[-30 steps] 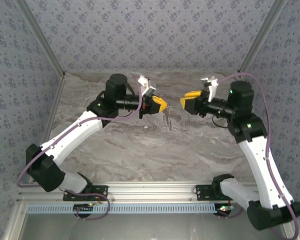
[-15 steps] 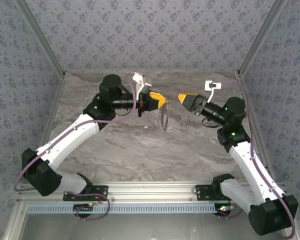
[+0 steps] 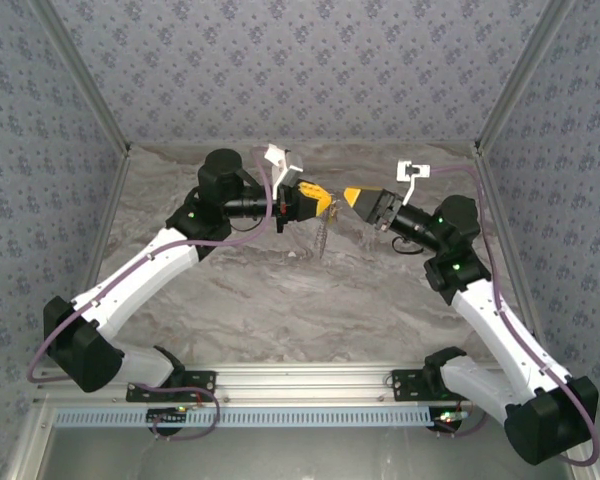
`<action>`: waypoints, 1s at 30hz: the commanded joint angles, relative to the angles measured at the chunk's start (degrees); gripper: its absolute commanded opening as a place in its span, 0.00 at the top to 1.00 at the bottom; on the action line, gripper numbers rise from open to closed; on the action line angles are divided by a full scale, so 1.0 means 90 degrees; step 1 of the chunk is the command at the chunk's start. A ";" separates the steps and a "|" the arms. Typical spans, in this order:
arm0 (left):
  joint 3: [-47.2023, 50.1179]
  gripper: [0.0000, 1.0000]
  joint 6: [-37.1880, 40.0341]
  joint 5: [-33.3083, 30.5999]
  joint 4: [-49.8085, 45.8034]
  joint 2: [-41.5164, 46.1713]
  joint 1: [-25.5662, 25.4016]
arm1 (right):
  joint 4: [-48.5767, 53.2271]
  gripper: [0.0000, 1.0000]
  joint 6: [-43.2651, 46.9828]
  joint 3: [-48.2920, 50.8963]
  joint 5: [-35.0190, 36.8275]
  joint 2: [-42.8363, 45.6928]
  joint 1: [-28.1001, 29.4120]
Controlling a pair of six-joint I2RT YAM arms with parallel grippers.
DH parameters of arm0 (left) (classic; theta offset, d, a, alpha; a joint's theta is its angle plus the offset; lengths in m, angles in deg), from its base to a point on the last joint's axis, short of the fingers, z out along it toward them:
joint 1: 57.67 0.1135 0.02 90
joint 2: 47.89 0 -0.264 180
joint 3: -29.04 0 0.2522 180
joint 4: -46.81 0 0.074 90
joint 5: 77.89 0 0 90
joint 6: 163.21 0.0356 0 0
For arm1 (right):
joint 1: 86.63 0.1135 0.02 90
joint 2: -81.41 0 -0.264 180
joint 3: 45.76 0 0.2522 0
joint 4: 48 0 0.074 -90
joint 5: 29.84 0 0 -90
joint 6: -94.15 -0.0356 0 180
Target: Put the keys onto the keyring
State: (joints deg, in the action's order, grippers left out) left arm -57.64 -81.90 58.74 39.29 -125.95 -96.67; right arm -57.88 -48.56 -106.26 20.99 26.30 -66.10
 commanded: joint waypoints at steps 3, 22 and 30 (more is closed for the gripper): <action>-0.0100 1.00 -0.0043 -0.0023 0.0249 0.0177 -0.0017 | -0.0098 0.58 0.0074 -0.0163 0.0064 -0.0057 0.0132; -0.0052 1.00 -0.0071 -0.0190 0.0342 0.0231 -0.0012 | 0.0056 1.00 0.0281 0.0008 -0.0002 -0.0057 0.0277; 0.0017 1.00 -0.0143 -0.0342 0.0532 0.0275 -0.0015 | -0.0049 1.00 0.0243 0.0159 -0.0043 -0.0038 0.0350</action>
State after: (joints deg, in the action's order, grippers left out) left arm -57.40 -82.38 56.14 40.03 -125.86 -96.67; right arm -56.85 -47.05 -105.58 20.94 25.60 -63.76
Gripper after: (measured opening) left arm 0.042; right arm 0.066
